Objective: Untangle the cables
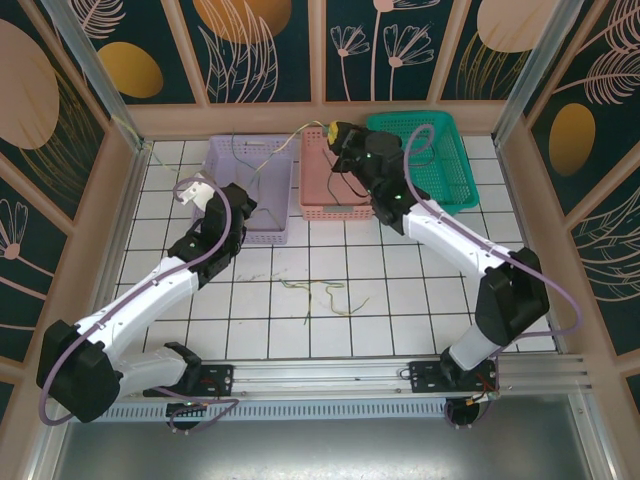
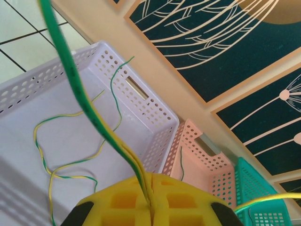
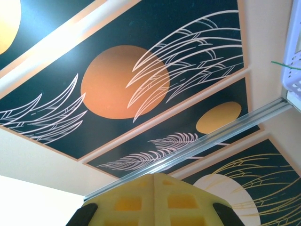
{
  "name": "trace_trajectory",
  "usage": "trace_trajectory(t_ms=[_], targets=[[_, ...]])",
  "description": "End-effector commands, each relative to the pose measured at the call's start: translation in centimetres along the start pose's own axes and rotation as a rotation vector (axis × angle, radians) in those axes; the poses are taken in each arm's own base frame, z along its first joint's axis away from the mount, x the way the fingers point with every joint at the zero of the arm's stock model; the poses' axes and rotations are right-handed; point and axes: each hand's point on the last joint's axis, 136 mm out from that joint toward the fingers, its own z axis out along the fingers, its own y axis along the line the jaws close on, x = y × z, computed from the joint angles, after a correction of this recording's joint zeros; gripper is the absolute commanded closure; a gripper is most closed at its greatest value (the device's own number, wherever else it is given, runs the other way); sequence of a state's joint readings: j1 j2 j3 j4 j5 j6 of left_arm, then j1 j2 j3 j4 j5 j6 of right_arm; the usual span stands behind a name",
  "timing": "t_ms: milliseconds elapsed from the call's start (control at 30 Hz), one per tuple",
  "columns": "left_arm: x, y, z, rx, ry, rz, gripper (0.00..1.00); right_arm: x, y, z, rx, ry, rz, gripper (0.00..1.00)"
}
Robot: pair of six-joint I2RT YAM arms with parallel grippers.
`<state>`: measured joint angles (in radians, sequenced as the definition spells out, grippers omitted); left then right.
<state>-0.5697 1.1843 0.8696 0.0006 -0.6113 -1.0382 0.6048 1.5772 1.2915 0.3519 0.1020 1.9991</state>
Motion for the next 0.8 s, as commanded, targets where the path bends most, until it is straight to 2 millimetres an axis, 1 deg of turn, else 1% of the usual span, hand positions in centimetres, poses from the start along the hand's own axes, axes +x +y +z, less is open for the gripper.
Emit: trace_trajectory(t_ms=[0, 33, 67, 133, 233, 267, 367, 400, 467, 533, 567, 600, 633, 667, 733, 767], targets=[[-0.2, 0.3, -0.2, -0.003, -0.014, 0.096, 1.0, 0.0, 3.4, -1.9, -0.005, 0.016, 0.169, 1.0], [0.1, 0.1, -0.3, 0.012, -0.002, 0.133, 1.0, -1.7, 4.5, -2.2, -0.009, -0.014, 0.122, 1.0], [0.5, -0.3, -0.3, 0.038, 0.017, 0.187, 1.0, -2.5, 5.0, -2.4, 0.011, -0.018, 0.064, 1.0], [1.5, -1.2, -0.5, 0.09, 0.059, 0.291, 1.0, -4.2, 5.4, -2.7, 0.06, -0.038, -0.058, 1.0], [3.7, -2.2, -1.2, 0.158, 0.127, 0.471, 1.0, -6.5, 6.4, -3.0, 0.145, -0.05, -0.285, 1.0], [4.7, -2.5, -1.5, 0.181, 0.15, 0.541, 1.0, -7.6, 6.3, -3.2, 0.194, -0.064, -0.359, 1.0], [7.3, -2.6, -2.5, 0.226, 0.216, 0.702, 1.0, -10.9, 7.2, -3.8, 0.272, -0.1, -0.589, 1.0], [8.0, -2.5, -2.7, 0.237, 0.236, 0.736, 1.0, -12.0, 7.1, -3.8, 0.297, -0.091, -0.627, 1.0], [9.7, -2.3, -3.3, 0.259, 0.287, 0.796, 1.0, -13.5, 7.5, -3.4, 0.33, -0.06, -0.715, 1.0], [11.4, -2.4, -3.9, 0.299, 0.338, 0.838, 1.0, -13.7, 8.0, -2.5, 0.354, -0.02, -0.808, 1.0], [12.1, -2.3, -4.1, 0.309, 0.363, 0.844, 1.0, -13.9, 7.7, -1.9, 0.387, 0.002, -0.846, 1.0], [12.4, -2.1, -4.0, 0.296, 0.379, 0.833, 1.0, -13.9, 7.6, -1.6, 0.41, 0.018, -0.87, 1.0], [12.2, -2.0, -3.9, 0.269, 0.381, 0.806, 1.0, -13.8, 7.5, -1.4, 0.433, 0.032, -0.897, 1.0], [11.8, -2.4, -3.8, 0.254, 0.372, 0.78, 1.0, -13.7, 7.9, -1.5, 0.449, 0.025, -0.931, 1.0], [9.9, -3.0, -3.3, 0.178, 0.316, 0.718, 1.0, -13.3, 8.6, -2.7, 0.457, -0.013, -0.952, 1.0], [9.0, -2.8, -3.0, 0.124, 0.286, 0.69, 1.0, -12.8, 8.6, -3.5, 0.447, -0.016, -0.913, 0.98]])
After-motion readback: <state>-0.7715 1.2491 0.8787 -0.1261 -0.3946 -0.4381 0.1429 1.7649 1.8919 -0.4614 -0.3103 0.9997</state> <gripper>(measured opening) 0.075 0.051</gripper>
